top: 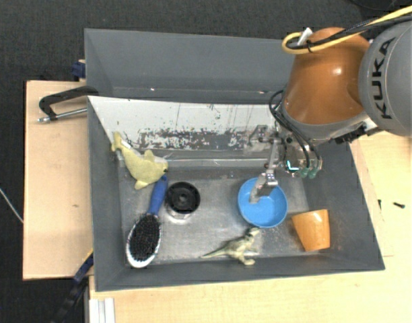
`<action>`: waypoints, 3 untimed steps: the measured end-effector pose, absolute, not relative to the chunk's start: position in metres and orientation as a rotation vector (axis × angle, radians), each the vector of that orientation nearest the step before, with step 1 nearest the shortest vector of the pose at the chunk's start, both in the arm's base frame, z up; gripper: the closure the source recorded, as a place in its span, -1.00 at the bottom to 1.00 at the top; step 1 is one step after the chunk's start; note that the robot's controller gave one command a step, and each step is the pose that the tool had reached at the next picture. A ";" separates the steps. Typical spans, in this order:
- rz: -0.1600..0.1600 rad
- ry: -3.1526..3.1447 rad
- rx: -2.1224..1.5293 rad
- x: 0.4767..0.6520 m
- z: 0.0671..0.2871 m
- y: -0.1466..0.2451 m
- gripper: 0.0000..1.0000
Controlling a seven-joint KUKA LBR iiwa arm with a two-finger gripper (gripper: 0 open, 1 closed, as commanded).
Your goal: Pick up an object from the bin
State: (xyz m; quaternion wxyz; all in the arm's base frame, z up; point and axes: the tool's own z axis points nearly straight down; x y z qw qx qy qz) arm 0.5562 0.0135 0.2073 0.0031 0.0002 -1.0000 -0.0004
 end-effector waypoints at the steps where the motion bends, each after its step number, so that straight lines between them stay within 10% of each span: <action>1: 0.001 -3.150 0.019 0.558 0.084 -0.029 -1.00; 3: -0.001 -3.148 -0.063 0.558 0.079 -0.014 -1.00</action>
Offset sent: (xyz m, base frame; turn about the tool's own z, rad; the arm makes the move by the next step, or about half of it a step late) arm -0.0012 -0.0458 -0.1373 -0.0123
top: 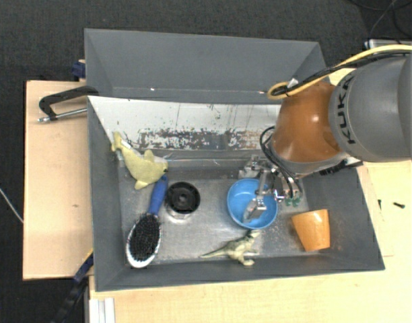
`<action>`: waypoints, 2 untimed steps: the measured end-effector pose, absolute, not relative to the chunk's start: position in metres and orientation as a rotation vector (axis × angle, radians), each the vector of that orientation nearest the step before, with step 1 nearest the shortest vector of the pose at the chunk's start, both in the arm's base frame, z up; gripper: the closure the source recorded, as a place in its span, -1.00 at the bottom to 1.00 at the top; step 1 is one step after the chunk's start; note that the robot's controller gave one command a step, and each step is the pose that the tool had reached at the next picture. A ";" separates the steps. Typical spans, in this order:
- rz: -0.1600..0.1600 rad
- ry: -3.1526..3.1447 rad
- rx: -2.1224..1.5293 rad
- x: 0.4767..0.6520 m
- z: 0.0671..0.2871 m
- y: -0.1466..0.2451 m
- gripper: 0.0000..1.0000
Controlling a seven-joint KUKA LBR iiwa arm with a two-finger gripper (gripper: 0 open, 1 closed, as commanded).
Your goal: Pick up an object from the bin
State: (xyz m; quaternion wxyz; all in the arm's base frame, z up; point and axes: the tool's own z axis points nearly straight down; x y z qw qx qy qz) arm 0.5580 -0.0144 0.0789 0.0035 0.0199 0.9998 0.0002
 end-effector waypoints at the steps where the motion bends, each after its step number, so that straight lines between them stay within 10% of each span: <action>1: 0.001 3.136 0.063 0.559 0.080 -0.014 -1.00; 2: 0.001 3.136 0.063 0.560 0.080 -0.013 -1.00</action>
Offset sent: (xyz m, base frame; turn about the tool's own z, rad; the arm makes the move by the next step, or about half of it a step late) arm 0.0000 0.0000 0.0000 0.0000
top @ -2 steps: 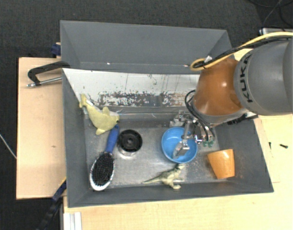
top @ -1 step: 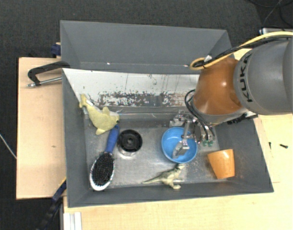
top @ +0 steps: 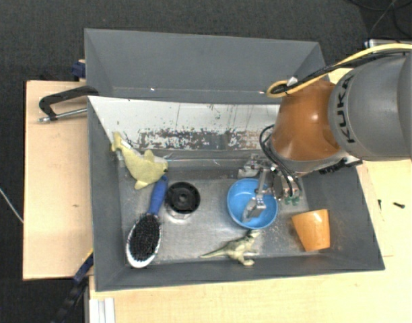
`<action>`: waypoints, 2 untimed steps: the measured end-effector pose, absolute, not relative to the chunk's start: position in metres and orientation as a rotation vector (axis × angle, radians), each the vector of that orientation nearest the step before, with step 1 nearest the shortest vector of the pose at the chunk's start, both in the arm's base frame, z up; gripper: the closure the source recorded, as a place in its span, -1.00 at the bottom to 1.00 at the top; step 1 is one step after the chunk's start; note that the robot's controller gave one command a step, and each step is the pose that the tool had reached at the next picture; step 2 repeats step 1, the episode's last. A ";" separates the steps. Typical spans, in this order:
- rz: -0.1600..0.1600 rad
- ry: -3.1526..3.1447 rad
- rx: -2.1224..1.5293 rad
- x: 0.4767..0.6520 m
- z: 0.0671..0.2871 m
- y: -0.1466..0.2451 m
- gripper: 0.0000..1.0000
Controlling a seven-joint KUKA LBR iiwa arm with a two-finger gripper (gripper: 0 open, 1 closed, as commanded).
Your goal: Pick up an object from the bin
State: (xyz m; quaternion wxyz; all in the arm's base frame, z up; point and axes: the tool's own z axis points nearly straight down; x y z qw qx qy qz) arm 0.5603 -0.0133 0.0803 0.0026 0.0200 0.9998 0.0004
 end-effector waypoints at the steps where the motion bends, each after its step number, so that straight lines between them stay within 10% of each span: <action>1: -0.002 3.134 0.064 0.562 0.083 -0.015 1.00; 2: -0.002 3.134 0.064 0.562 0.083 -0.015 1.00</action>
Offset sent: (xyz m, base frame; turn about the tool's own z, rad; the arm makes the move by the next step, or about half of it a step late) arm 0.0000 0.0000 0.0000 0.0000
